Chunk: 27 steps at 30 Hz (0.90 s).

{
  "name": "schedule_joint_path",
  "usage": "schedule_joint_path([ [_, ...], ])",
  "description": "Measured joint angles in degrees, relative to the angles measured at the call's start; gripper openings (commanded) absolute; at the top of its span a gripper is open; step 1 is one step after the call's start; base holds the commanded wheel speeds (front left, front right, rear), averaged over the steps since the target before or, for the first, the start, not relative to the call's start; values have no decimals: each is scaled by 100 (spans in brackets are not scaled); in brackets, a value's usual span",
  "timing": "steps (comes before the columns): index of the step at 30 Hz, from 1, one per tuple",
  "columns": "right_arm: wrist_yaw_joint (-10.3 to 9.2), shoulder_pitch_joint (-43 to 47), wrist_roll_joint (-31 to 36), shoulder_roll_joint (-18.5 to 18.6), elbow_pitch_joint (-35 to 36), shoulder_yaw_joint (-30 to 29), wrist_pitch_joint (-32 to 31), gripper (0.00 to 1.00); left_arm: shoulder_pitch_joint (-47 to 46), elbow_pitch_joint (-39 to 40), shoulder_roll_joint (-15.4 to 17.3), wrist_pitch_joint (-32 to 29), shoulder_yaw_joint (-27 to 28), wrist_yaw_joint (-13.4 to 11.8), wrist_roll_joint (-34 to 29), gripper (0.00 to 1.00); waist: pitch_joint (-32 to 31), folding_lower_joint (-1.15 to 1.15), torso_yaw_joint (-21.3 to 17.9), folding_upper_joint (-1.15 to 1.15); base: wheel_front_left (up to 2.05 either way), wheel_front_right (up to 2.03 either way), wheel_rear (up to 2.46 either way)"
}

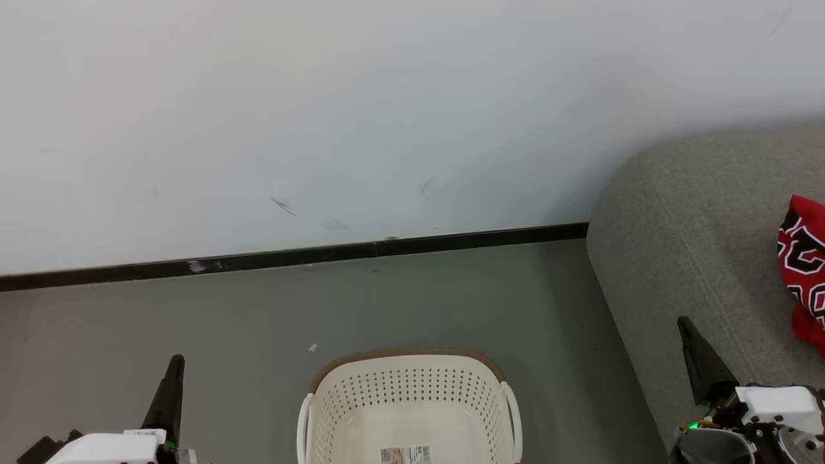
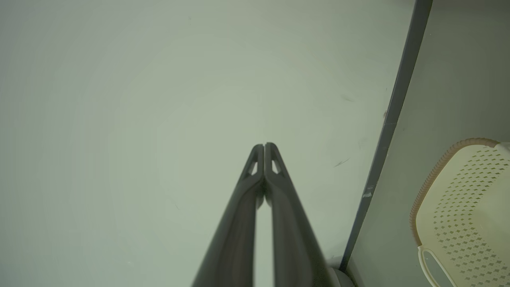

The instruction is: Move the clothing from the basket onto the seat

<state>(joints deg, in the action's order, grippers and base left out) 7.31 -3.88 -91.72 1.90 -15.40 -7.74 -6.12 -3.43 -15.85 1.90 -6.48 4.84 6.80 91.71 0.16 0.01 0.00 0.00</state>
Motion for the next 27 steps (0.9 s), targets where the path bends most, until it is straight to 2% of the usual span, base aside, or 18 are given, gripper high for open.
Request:
schedule_joint_path([
  [27,0,0,0,0,0,0,0,0,0,3,0,0,0,0,0,0,0,0,0,0,0,0,0],
])
